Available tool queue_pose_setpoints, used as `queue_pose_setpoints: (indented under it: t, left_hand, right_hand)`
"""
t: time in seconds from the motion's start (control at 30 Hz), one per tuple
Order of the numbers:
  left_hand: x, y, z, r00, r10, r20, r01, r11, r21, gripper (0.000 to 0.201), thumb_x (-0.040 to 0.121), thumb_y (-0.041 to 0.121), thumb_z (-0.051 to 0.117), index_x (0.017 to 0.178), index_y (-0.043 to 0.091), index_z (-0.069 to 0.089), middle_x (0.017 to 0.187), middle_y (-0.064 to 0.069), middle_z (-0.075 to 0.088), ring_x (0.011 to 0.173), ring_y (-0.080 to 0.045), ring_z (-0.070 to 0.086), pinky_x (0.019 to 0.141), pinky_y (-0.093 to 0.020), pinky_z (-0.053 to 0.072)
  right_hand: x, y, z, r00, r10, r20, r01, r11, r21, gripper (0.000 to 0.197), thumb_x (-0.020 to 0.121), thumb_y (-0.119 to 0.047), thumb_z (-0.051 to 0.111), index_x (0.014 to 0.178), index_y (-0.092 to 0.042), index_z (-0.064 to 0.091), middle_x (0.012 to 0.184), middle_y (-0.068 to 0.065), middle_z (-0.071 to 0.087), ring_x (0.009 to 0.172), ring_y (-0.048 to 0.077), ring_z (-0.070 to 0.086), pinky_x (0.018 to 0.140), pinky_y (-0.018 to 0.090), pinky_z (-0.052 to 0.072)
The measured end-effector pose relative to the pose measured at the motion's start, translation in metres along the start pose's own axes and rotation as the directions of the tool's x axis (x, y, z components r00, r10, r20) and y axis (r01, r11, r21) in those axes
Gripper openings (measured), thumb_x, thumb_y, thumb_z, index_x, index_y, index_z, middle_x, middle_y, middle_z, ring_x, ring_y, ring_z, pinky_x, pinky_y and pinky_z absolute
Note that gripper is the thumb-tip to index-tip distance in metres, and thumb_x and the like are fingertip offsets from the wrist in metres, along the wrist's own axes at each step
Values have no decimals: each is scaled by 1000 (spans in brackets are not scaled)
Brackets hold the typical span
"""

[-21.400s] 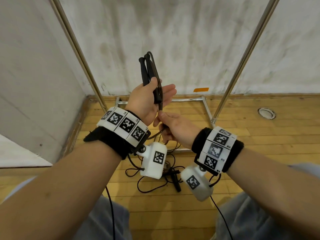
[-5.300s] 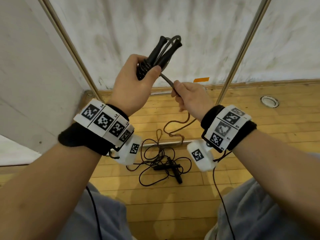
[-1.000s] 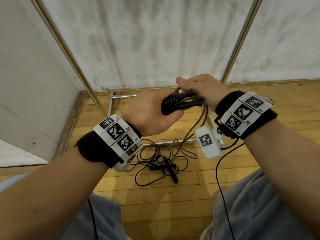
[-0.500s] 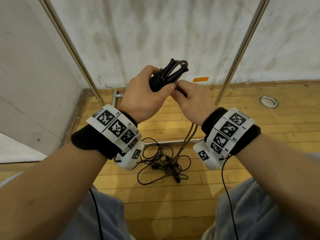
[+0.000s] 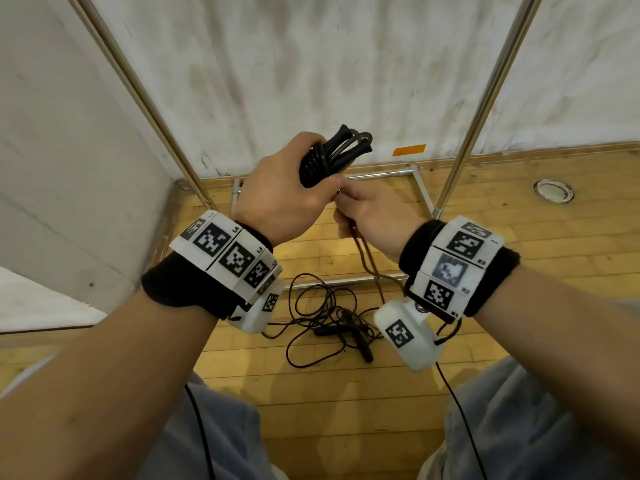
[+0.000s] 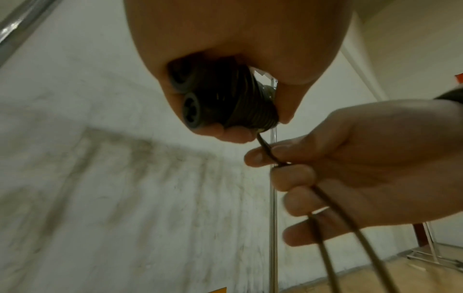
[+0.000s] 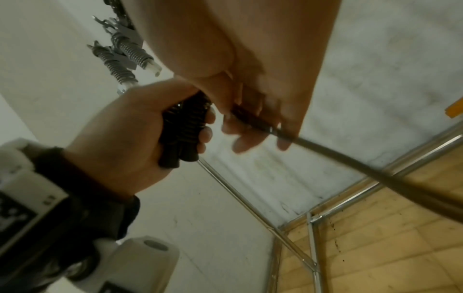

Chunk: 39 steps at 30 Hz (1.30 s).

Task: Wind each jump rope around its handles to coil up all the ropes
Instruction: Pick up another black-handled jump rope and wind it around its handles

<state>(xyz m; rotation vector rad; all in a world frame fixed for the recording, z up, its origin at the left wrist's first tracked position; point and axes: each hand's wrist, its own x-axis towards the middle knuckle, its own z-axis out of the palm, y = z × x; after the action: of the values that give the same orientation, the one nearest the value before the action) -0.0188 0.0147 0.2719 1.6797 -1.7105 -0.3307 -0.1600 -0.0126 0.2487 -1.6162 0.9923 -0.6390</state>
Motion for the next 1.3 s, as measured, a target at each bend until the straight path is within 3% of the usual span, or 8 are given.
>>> queue_pose_setpoints:
  t: [0.3,0.53,0.67,0.77,0.9,1.03,1.17,1.3]
  left_hand:
    - [5,-18,1,976,-133,174,75,950,302,39,85,43,64,116,29,44,91,9,54,83,-20,58,75,-39,53]
    - [4,-28,17,949,-187,254,50,885,463,27,86,41,61,100,29,41,76,12,48,68,-14,47,50,-26,30]
    - [1,-26,24,919,-223,325,15,843,537,22,85,43,59,89,31,41,78,8,57,68,-14,54,52,-28,35]
    - [-3,-19,29,910,-183,372,-29,867,497,27,84,40,62,104,30,47,91,8,62,83,-19,60,64,-33,48]
    - [-6,-5,34,931,-51,363,-100,918,384,45,80,52,60,119,32,49,93,12,64,83,-17,61,66,-31,50]
    - [-8,4,35,960,54,275,-148,930,335,42,78,65,59,95,26,52,77,13,57,71,-15,55,57,-28,40]
    - [-9,8,32,953,128,275,-197,950,241,29,82,51,60,95,25,57,70,11,60,68,-16,58,54,-28,42]
    - [-14,15,24,955,138,262,-166,983,85,19,78,52,60,89,38,56,69,18,59,68,-4,58,57,-20,44]
  right_hand:
    - [-8,13,-9,995,-101,-4,85,857,-509,41,100,-35,35,62,-22,42,57,-7,40,51,9,37,49,18,28]
    - [-12,9,-6,985,-74,158,155,791,-591,25,99,-29,39,84,-18,56,66,-4,50,57,11,45,52,26,33]
    - [-13,3,-9,972,-163,170,235,694,-681,19,98,-28,42,90,-21,58,68,-10,49,58,6,43,50,19,25]
    - [-6,1,-17,965,-247,84,228,642,-732,27,99,-31,39,84,-18,57,72,-4,55,66,13,47,58,24,30]
    - [2,-3,-35,960,-264,-87,137,721,-679,27,97,-34,44,74,-23,54,64,-11,49,61,7,47,52,18,28]
    - [3,-10,-46,956,-233,-179,111,852,-512,32,89,-38,57,60,-26,58,58,-7,54,52,6,47,48,13,33]
    - [4,-10,-60,965,-104,-242,43,968,-247,25,82,-40,68,66,-21,70,73,-3,72,58,7,61,60,30,45]
    - [5,-5,-64,988,-32,-148,31,999,-10,29,85,-38,65,75,-11,70,60,-1,55,59,15,50,65,33,42]
